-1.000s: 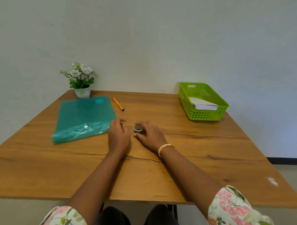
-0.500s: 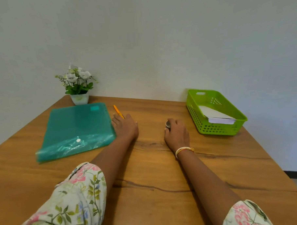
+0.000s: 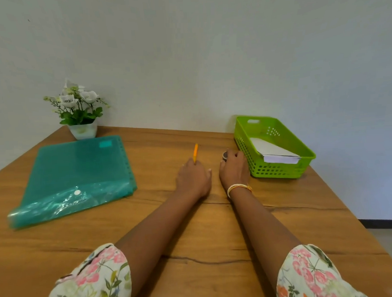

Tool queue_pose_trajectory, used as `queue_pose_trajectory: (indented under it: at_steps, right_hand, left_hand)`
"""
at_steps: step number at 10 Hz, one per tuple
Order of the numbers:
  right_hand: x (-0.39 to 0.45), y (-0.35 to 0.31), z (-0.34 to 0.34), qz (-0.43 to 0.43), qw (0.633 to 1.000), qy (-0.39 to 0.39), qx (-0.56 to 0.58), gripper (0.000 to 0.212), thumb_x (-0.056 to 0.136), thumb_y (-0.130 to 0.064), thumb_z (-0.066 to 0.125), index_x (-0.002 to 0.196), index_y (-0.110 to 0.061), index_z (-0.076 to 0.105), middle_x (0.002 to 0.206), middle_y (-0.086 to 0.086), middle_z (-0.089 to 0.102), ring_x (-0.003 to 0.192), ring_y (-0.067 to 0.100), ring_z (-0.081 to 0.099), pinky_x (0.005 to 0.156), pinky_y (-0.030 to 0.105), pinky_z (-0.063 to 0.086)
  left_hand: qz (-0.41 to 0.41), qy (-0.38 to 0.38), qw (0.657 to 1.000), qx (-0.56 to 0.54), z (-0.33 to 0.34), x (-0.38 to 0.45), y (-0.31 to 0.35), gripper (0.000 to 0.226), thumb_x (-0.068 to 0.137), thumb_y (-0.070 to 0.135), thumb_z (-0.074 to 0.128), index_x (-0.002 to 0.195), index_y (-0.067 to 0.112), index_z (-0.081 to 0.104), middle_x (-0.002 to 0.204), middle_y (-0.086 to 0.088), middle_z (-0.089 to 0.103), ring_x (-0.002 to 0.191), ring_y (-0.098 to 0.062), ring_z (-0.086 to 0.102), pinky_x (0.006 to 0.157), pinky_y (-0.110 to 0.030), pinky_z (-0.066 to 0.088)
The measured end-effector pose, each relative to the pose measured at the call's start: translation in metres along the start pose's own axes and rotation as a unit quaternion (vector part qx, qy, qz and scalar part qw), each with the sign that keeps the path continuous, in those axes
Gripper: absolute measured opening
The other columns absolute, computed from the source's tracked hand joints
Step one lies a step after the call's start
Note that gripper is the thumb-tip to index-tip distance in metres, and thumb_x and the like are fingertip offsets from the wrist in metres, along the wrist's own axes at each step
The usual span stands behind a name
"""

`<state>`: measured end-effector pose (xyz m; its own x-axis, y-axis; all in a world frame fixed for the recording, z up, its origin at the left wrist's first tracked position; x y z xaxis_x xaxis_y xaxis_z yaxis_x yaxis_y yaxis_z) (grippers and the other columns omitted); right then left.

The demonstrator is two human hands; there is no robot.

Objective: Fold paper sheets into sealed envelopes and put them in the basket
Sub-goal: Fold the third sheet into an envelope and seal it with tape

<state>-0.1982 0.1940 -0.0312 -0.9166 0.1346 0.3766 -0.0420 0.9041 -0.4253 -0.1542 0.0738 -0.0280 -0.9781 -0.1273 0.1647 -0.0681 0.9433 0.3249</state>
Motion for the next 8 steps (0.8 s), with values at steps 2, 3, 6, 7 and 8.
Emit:
queue_pose_trajectory:
  at_steps: [2, 3, 6, 7, 8]
  right_hand:
    - [0.003, 0.004, 0.002, 0.003, 1.000, -0.005, 0.001, 0.028, 0.092, -0.023, 0.056, 0.119, -0.014, 0.058, 0.118, 0.015, 0.052, 0.113, 0.031, 0.049, 0.091, 0.038, 0.043]
    - [0.003, 0.005, 0.005, 0.004, 1.000, -0.005, 0.001, 0.033, 0.093, -0.024, 0.056, 0.124, -0.014, 0.055, 0.120, 0.016, 0.052, 0.115, 0.031, 0.048, 0.092, 0.038, 0.041]
    - [-0.028, 0.000, -0.011, 0.034, 0.998, -0.024, 0.041, 0.060, 0.092, -0.023, 0.058, 0.142, -0.005, 0.031, 0.136, 0.017, 0.045, 0.127, 0.032, 0.043, 0.100, 0.038, 0.039]
    - [-0.051, 0.004, -0.025, 0.041, 0.998, -0.040, 0.028, 0.055, 0.093, -0.025, 0.054, 0.140, -0.004, 0.035, 0.136, 0.016, 0.046, 0.126, 0.031, 0.044, 0.101, 0.038, 0.040]
    - [-0.081, 0.006, -0.041, 0.009, 0.998, -0.051, -0.024, 0.038, 0.096, -0.029, 0.045, 0.126, -0.007, 0.051, 0.128, 0.014, 0.052, 0.119, 0.029, 0.050, 0.098, 0.039, 0.042]
  left_hand:
    - [0.010, 0.000, 1.000, 0.022, 0.017, -0.009, 0.025, 0.057, 0.100, 0.038, 0.027, 0.149, 0.011, 0.025, 0.151, -0.017, 0.028, 0.142, -0.033, 0.019, 0.114, -0.055, 0.008]
    - [0.014, 0.002, 1.000, 0.021, 0.019, -0.011, 0.022, 0.058, 0.099, 0.039, 0.025, 0.151, 0.014, 0.019, 0.154, -0.014, 0.025, 0.143, -0.031, 0.016, 0.113, -0.060, 0.006]
    - [0.008, -0.017, 1.000, 0.006, 0.012, -0.035, 0.008, 0.068, 0.098, 0.045, 0.027, 0.153, 0.009, 0.008, 0.160, -0.010, 0.012, 0.147, -0.024, 0.007, 0.118, -0.046, 0.005]
    - [0.018, -0.030, 0.999, 0.027, 0.004, -0.058, -0.001, 0.065, 0.098, 0.047, 0.023, 0.153, 0.014, 0.014, 0.161, -0.007, 0.010, 0.148, -0.022, 0.006, 0.118, -0.046, 0.005]
    - [0.029, -0.033, 0.999, 0.027, -0.006, -0.090, -0.010, 0.063, 0.098, 0.047, 0.021, 0.153, 0.017, 0.014, 0.161, -0.004, 0.009, 0.148, -0.020, 0.005, 0.118, -0.046, 0.004]
Point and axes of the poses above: each hand's wrist, its own x-axis towards the middle knuckle, its own z-axis out of the palm, y = z × x, the point moved 2 cm from there along x, towards the middle knuckle
